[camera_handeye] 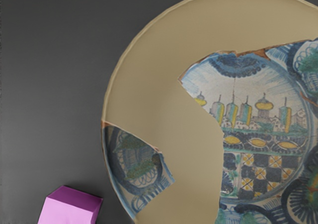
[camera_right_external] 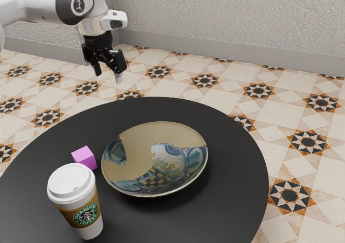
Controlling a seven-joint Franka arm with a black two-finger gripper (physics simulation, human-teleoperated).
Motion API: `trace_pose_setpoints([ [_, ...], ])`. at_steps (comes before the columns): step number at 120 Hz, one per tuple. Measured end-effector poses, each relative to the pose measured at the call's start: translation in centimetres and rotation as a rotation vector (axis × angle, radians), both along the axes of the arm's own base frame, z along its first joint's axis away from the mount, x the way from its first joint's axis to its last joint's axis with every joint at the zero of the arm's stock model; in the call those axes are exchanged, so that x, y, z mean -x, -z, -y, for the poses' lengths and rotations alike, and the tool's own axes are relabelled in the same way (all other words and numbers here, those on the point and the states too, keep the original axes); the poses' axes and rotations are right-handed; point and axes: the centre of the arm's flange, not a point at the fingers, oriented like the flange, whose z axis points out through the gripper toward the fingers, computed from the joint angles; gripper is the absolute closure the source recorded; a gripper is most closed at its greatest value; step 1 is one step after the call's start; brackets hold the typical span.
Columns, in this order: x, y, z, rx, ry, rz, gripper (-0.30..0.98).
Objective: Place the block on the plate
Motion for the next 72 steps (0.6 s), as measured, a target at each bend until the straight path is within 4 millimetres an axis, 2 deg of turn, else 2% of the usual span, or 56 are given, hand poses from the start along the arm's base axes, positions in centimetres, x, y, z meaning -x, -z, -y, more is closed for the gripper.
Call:
trace_pose_setpoints([
  [28,0.1,0.2,-0.1,-0.001,-0.008,-0.007,0.0],
  [41,2.0,2.1,-0.4,0.008,-0.016,-0.056,0.0],
  [62,6.4,6.8,-1.6,0.03,-0.019,-0.123,0.0],
  [72,7.2,8.5,-2.7,0.023,-0.004,-0.118,0.0],
])
